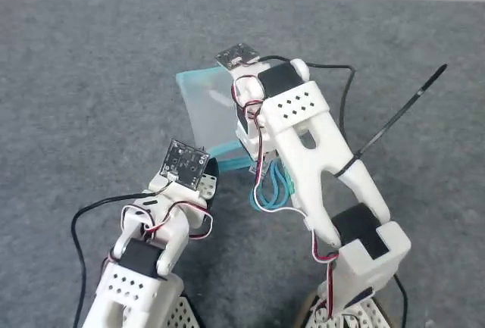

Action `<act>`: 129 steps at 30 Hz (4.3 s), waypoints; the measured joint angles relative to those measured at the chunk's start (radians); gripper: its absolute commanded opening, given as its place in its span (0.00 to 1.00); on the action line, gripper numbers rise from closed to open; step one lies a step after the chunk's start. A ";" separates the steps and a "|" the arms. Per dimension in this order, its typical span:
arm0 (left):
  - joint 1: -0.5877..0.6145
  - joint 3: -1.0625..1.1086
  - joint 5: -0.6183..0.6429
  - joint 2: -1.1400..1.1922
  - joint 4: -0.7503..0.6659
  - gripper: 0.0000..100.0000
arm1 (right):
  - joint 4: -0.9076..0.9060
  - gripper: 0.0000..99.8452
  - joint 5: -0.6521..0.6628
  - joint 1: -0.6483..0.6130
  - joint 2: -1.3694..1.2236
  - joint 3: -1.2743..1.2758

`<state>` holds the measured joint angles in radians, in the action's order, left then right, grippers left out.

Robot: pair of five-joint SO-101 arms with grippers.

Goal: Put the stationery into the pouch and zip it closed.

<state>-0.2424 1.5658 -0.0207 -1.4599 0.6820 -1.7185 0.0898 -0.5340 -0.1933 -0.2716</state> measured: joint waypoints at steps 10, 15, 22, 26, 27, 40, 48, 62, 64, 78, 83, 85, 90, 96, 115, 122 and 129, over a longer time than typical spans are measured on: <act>-0.002 0.000 0.000 0.000 0.000 0.01 | 0.000 0.15 0.000 -0.002 0.034 -0.002; 0.069 0.000 -0.006 0.000 -0.003 0.01 | 0.008 0.15 0.051 0.009 0.137 0.026; 0.242 0.002 -0.008 0.000 -0.025 0.01 | 0.106 0.15 0.092 0.135 0.342 0.296; 0.272 0.002 -0.008 0.000 -0.025 0.01 | 0.160 0.15 0.146 0.215 0.391 0.506; 0.279 0.002 -0.008 0.000 -0.025 0.01 | 0.187 0.15 0.157 0.227 0.394 0.571; 0.287 0.002 -0.008 0.000 -0.025 0.01 | 0.592 0.15 0.187 0.281 0.396 1.056; 0.287 0.003 -0.008 0.000 -0.025 0.01 | 0.651 0.09 0.187 0.284 0.396 1.145; 0.287 0.003 -0.008 0.000 -0.025 0.01 | 0.694 0.01 0.169 0.410 0.397 1.168; 0.287 0.003 -0.008 0.000 -0.025 0.01 | 0.689 0.01 0.169 0.468 0.396 1.143; 0.287 0.003 -0.008 0.000 -0.025 0.01 | 0.667 0.22 0.129 0.677 0.396 1.008; 0.287 0.003 -0.008 0.000 -0.025 0.01 | 0.614 0.23 0.129 0.595 0.396 1.000; 0.287 0.003 -0.008 0.000 -0.025 0.01 | 0.586 0.20 0.129 0.549 0.407 0.980; 0.287 0.003 -0.008 0.000 -0.025 0.01 | 0.549 0.18 0.094 0.397 0.488 0.950; 0.287 0.003 -0.008 0.000 -0.025 0.01 | 0.585 0.18 0.055 0.201 0.517 0.947; 0.287 0.003 -0.008 0.000 -0.025 0.01 | 0.738 0.18 0.051 0.270 0.212 0.848; 0.287 0.003 -0.008 0.000 -0.025 0.01 | 0.740 0.18 0.049 0.448 0.184 0.804; 0.287 0.003 -0.008 0.000 -0.025 0.01 | 0.611 0.18 0.049 0.517 0.325 0.804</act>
<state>0.0445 1.5689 -0.0284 -1.4599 0.6575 -1.1078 0.1389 -0.0169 0.1320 0.5324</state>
